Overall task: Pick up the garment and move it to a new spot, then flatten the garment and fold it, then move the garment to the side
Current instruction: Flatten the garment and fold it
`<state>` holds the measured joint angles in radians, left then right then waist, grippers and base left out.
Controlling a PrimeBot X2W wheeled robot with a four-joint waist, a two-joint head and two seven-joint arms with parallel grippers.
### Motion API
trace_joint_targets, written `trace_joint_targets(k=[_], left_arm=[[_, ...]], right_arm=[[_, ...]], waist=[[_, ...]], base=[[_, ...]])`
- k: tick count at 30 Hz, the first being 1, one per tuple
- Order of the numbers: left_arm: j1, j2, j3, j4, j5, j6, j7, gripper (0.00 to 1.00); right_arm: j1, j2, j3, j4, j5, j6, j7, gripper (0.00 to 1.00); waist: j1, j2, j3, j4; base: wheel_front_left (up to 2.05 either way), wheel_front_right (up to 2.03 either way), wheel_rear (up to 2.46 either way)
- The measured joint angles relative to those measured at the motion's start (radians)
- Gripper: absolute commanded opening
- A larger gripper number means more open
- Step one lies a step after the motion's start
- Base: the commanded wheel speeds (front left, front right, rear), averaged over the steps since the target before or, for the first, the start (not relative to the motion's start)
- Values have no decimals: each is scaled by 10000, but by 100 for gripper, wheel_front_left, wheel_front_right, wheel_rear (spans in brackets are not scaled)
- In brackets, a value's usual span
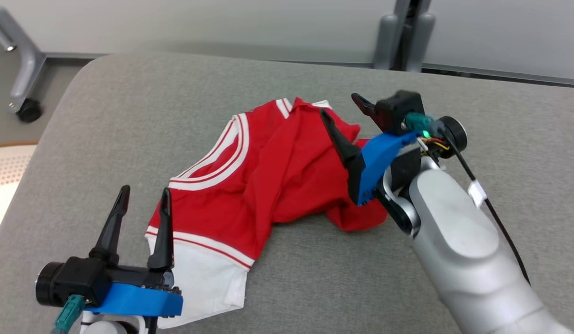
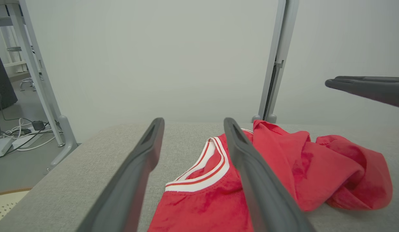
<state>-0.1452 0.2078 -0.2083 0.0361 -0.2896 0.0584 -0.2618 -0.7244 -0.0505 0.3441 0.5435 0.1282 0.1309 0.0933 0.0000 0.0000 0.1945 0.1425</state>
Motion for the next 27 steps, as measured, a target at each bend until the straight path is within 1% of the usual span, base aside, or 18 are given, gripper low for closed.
trace_joint_targets(k=[3,9,11,16,22,27], left_arm=[[-161,-244,-10,102,104,-155,2,100],[-389,-663,50,293,301,-460,0,100],[-472,-780,65,370,378,-589,2,100],[-664,-1058,105,491,527,-826,0,100],[-869,-1298,186,604,658,-1053,0,100],[-990,-1432,232,662,738,-1160,0,100]], right_arm=[[-779,-8,412,1058,744,0,650,100],[-1762,12,936,2734,2046,0,1415,100],[-1980,8,941,3235,2382,0,1448,100],[-2406,8,1120,4291,2744,0,1519,100],[-2882,6,1260,5189,3051,0,1237,100],[-3063,4,1436,5685,3269,0,1070,100]], waist=[[0,0,170,354],[0,0,539,996],[1,0,663,1185],[0,0,951,1607],[1,0,1301,1968],[1,0,1471,2226]], base=[[0,0,0],[0,0,0],[0,0,0],[0,0,0],[0,0,0],[0,0,0]])
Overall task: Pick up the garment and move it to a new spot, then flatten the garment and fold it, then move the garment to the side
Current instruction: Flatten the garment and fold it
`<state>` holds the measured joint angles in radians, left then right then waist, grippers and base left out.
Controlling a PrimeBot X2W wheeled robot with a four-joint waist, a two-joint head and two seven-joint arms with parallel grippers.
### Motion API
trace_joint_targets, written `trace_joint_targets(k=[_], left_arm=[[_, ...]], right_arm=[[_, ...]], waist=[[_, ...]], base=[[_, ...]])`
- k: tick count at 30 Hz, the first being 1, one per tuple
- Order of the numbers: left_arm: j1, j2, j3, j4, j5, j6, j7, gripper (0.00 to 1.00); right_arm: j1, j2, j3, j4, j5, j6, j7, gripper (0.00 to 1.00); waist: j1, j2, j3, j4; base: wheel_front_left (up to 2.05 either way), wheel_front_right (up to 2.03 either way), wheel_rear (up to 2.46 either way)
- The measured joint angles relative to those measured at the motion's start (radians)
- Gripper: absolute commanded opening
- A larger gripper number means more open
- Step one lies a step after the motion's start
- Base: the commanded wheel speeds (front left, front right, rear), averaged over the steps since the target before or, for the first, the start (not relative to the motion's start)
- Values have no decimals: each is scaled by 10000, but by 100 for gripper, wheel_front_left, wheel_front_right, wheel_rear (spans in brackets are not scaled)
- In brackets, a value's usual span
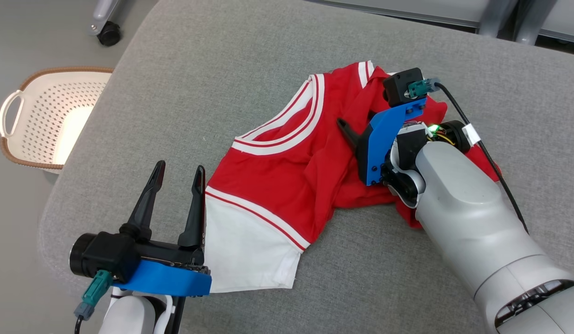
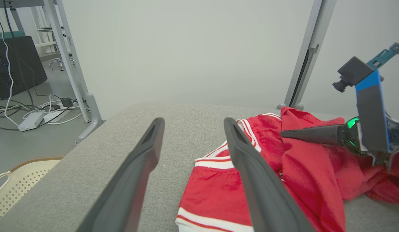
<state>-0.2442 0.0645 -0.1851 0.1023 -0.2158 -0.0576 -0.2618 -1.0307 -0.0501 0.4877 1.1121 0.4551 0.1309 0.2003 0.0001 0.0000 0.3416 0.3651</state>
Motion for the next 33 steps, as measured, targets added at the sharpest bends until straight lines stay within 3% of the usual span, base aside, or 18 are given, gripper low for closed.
trace_joint_targets(k=[1,2,8,15,24,33], left_arm=[[-2,-15,12,17,8,-36,0,100],[-3,-33,23,33,17,-50,0,100],[0,-98,203,96,77,-84,0,100],[284,-121,525,102,213,-88,0,100],[868,-138,888,21,334,-115,-2,100],[1554,-144,1260,-21,499,-100,-4,100]], right_arm=[[-34,4,67,71,38,0,-79,63],[-61,-2,159,115,48,0,-79,0],[-178,6,332,433,132,0,-706,0],[-137,-2,677,77,259,0,-2144,0],[1386,10,1051,-941,598,0,-3962,0],[3940,-280,497,-3120,502,0,-4429,0]], waist=[[0,0,22,43],[0,0,37,83],[0,0,17,137],[-1,0,-259,-285],[-1,0,-864,-1312],[-2,0,-1451,-2665]], base=[[0,0,0],[0,0,0],[0,0,0],[0,0,0],[0,0,0],[0,0,0]])
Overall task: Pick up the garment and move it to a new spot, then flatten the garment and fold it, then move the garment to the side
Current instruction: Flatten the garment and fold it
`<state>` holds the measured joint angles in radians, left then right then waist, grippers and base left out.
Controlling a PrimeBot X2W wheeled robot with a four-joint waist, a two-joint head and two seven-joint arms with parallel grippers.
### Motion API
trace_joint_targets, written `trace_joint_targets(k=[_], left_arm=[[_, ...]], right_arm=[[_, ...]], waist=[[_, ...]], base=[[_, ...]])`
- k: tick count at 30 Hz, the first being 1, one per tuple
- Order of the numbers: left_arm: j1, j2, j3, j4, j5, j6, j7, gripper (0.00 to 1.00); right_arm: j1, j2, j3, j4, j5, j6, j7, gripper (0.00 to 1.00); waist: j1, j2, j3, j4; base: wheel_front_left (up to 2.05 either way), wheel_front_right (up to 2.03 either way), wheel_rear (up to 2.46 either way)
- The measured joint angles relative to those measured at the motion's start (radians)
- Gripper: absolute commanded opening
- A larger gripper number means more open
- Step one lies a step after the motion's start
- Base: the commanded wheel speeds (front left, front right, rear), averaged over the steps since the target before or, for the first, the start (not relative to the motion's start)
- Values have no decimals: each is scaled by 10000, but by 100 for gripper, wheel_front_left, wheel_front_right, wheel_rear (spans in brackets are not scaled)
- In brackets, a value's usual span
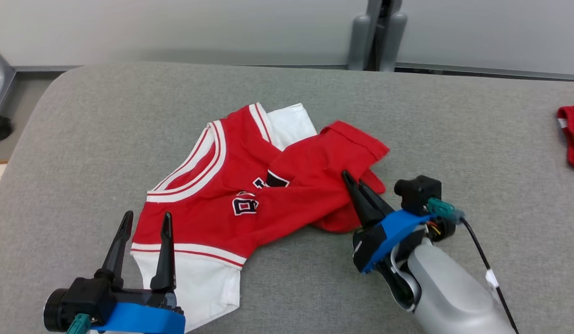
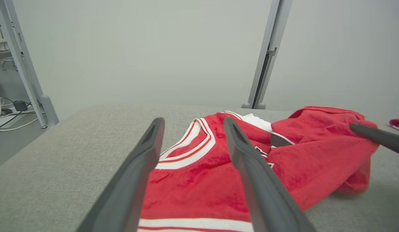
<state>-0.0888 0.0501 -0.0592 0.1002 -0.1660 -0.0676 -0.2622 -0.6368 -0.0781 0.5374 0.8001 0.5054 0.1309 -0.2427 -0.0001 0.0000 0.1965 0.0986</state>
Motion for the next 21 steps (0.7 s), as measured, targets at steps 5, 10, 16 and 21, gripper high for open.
trace_joint_targets(k=[5,10,16,21], left_arm=[[216,-2,75,-13,61,-38,0,100],[342,-4,119,-35,104,-59,-4,100],[403,-4,155,-15,142,-140,-4,100],[401,2,217,6,188,-157,-4,100]], right_arm=[[2013,-401,-884,-2150,-213,0,343,0],[4581,-479,-2247,-5079,-819,0,1350,0],[7822,12,-3352,-8316,-1540,0,2871,0],[9466,178,-3777,-9674,-1733,0,3628,31]], waist=[[0,0,-310,-590],[-1,0,-445,-1015],[-1,0,-413,-1347],[-1,0,-346,-1548]], base=[[0,0,0],[0,0,0],[0,0,0],[0,0,0]])
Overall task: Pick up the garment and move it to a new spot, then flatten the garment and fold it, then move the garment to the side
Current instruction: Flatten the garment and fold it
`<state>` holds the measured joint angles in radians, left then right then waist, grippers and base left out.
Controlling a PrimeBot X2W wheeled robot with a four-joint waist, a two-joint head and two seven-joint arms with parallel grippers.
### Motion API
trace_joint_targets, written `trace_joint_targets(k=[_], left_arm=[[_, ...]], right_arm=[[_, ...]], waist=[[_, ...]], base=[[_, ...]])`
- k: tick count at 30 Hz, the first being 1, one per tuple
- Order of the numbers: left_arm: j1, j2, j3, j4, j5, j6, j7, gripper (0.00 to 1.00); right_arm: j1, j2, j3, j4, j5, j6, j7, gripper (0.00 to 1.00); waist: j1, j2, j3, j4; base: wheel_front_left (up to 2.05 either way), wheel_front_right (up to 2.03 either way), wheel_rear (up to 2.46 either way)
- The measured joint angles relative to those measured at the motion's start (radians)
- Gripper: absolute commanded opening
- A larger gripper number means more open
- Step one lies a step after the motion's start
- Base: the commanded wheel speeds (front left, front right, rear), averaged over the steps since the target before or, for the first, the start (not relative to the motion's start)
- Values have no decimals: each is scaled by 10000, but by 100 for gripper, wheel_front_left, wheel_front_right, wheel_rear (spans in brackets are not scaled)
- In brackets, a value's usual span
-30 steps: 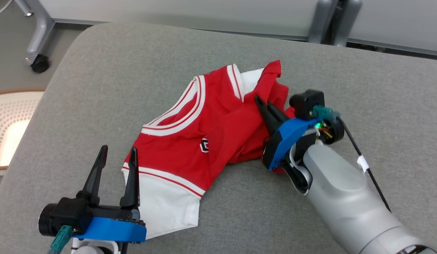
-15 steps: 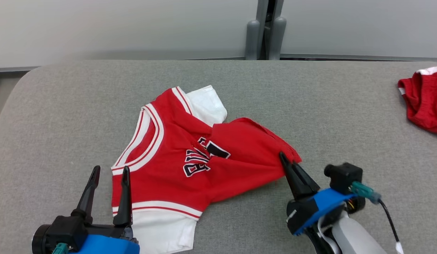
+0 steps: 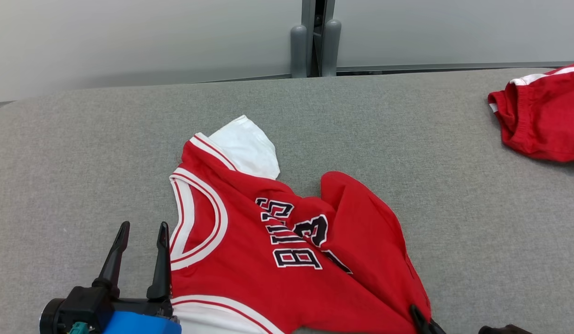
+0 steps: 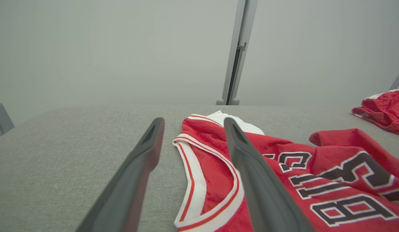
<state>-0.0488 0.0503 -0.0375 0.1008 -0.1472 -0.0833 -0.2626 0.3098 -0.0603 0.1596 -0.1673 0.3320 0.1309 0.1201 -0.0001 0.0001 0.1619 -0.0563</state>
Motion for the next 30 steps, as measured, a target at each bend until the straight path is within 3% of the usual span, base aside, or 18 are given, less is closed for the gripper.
trace_joint_targets(k=[1,12,17,21,30], left_arm=[[-2,2,2,4,2,-4,0,100],[-25,2,44,44,81,-90,0,100],[-38,2,82,23,102,-94,0,100],[-161,2,75,17,105,-109,0,100],[-539,0,-98,61,121,-161,-2,100]], right_arm=[[142,12,-44,-148,-105,0,104,100],[-89,42,-1639,-1835,-1348,0,-117,100],[-1561,-652,-1745,-2192,-1812,0,221,100],[-3415,-1406,-1281,-1835,-1950,0,523,100],[-6717,-2008,525,842,-2050,0,1317,100]], waist=[[0,0,10,-41],[0,-1,-11,-141],[1,0,47,-79],[2,0,168,32],[2,0,503,532]], base=[[0,0,0],[0,0,0],[0,0,0],[0,0,0],[0,0,0]])
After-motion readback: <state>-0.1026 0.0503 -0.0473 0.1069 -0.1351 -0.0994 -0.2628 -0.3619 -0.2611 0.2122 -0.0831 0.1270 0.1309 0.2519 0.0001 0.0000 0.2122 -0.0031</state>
